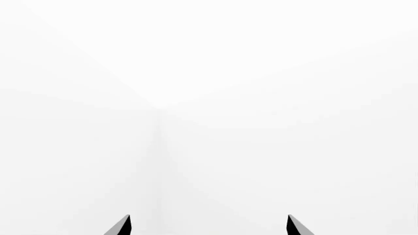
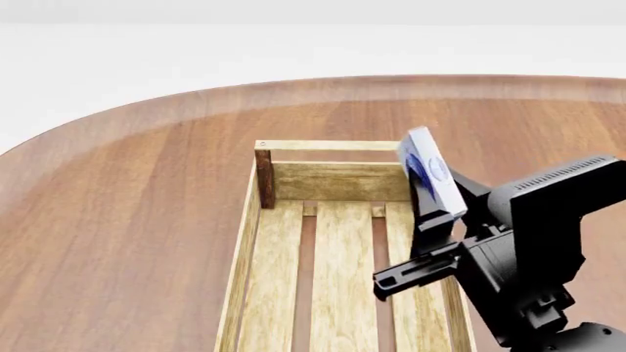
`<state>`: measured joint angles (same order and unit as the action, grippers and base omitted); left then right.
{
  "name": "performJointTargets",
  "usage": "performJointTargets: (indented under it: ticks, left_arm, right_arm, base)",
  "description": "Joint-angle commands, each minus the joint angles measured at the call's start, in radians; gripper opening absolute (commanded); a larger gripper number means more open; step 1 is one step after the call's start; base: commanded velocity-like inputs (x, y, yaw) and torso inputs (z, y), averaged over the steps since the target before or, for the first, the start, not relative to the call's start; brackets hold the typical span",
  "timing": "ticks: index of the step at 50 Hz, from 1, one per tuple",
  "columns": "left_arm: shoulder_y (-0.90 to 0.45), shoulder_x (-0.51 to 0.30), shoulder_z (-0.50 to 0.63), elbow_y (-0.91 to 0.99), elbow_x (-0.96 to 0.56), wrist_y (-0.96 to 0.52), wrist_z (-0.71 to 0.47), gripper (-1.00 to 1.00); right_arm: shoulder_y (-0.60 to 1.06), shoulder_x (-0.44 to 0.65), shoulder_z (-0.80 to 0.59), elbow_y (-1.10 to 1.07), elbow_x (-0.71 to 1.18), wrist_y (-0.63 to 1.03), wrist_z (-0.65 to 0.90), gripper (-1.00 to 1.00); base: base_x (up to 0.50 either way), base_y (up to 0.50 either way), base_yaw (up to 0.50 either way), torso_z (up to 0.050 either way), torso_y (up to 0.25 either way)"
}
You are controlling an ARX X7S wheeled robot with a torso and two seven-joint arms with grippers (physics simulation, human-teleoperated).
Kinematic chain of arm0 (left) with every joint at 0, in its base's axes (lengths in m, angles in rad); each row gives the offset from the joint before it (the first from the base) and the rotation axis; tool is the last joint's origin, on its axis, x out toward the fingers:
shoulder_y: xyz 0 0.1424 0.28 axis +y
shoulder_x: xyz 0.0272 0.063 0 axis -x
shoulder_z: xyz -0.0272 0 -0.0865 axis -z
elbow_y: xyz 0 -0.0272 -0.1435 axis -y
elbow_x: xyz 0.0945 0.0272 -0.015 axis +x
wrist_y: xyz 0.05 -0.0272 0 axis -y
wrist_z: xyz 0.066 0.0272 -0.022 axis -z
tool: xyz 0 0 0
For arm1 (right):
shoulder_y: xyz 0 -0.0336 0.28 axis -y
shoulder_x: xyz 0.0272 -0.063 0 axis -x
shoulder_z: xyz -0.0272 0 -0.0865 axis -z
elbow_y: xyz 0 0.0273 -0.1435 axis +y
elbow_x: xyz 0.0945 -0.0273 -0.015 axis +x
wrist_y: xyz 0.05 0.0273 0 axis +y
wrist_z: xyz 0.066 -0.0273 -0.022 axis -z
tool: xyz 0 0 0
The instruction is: Pick up the cream cheese and put it in the tray.
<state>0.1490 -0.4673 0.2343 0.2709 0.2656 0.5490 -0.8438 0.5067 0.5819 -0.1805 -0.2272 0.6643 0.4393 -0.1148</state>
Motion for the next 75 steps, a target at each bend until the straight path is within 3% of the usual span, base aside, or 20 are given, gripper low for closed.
performJointTargets:
  ticks: [1,30,38,45,75]
  left_arm:
    - [-0.002,0.000,0.004,-0.002,0.004,0.000,-0.001,1.00]
    - [-0.007,-0.007,0.004,-0.010,-0.004,0.007,-0.008,1.00]
    - [-0.011,-0.005,0.009,-0.011,0.003,0.003,-0.006,1.00]
    - [-0.013,-0.004,0.012,-0.011,0.000,-0.003,-0.005,1.00]
    - [-0.018,0.000,0.021,-0.007,0.000,-0.034,0.001,1.00]
  right_arm:
    - [-0.035,-0.016,0.111,-0.027,0.190,0.007,-0.058,-1.00]
    - [-0.032,-0.035,0.121,0.033,0.243,0.003,-0.094,-1.00]
    - [-0.015,-0.006,-0.043,-0.001,-0.087,-0.063,-0.039,-1.00]
    - [0.062,0.010,-0.138,-0.036,-0.178,0.008,-0.025,-1.00]
    - [0.404,0.026,-0.415,0.021,-0.305,0.309,-0.162,-1.00]
  base:
    - [0.00,0.00,0.00,0.000,0.000]
    - [0.00,0.00,0.00,0.000,0.000]
    - [0.00,0.00,0.00,0.002,0.001]
    - [0.00,0.00,0.00,0.000,0.000]
    - [0.00,0.00,0.00,0.000,0.001]
